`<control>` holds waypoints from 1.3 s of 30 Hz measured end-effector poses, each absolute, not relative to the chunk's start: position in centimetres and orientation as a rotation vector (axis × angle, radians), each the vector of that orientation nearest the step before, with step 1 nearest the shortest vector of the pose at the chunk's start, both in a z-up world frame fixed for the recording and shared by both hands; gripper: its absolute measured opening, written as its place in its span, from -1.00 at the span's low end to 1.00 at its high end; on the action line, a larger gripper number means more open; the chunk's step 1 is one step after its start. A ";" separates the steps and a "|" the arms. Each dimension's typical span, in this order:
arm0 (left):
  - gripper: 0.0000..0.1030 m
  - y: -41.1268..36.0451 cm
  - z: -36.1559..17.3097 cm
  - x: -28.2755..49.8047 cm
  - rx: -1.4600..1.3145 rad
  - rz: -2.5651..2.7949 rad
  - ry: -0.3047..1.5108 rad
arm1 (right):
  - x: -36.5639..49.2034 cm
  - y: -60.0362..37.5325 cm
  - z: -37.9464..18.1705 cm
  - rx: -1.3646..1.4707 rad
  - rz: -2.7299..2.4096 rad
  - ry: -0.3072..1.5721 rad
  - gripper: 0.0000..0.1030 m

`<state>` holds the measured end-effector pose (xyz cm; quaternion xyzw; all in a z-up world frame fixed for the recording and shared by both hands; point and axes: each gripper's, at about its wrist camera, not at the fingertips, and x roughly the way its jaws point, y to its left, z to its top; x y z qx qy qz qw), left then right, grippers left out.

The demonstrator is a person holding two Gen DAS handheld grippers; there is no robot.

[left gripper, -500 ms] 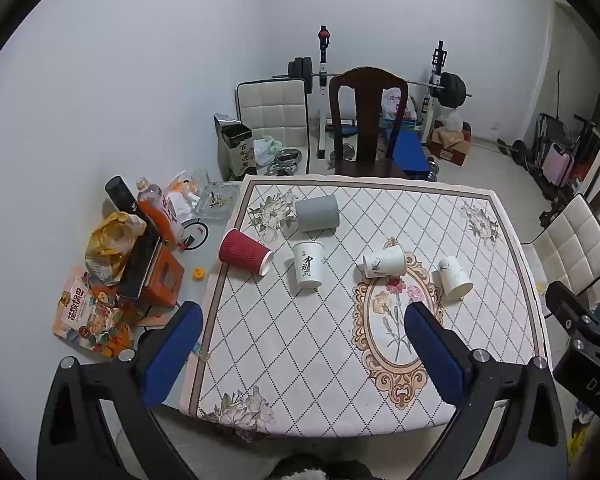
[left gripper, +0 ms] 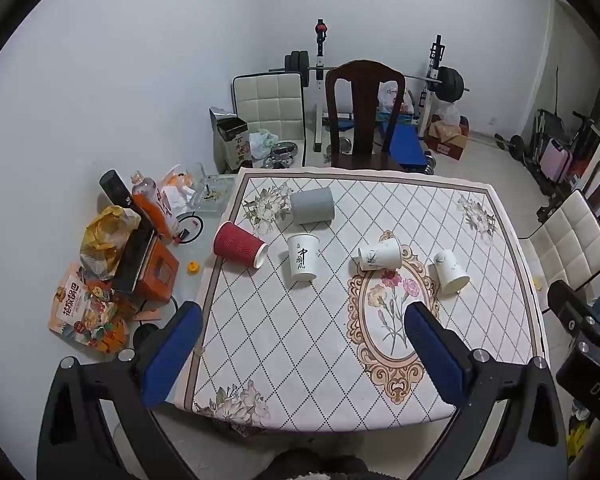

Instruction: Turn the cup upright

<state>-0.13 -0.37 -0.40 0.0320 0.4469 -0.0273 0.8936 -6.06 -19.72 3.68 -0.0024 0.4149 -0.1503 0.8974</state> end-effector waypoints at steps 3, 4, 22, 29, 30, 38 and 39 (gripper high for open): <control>1.00 -0.4 -0.3 0.0 0.067 -0.057 0.927 | -6.3 -19.8 3.5 -0.005 -0.310 0.862 1.00; 1.00 -0.3 -0.3 0.1 0.067 -0.057 0.929 | -6.2 -19.7 3.5 -0.004 -0.311 0.863 1.00; 1.00 -0.9 0.4 -0.4 0.079 -0.060 0.914 | -6.3 -19.2 3.4 -0.008 -0.310 0.866 1.00; 1.00 -0.9 0.4 -0.4 0.080 -0.060 0.912 | -6.4 -18.9 3.8 -0.013 -0.313 0.860 1.00; 1.00 -1.0 0.4 -0.4 0.080 -0.061 0.911 | -6.4 -18.9 3.9 -0.016 -0.314 0.858 1.00; 1.00 -1.1 0.8 -0.7 0.075 -0.066 0.910 | -6.5 -18.5 4.3 -0.020 -0.316 0.858 1.00; 1.00 -1.0 0.9 -0.7 0.074 -0.067 0.909 | -6.5 -18.6 4.2 -0.019 -0.316 0.858 1.00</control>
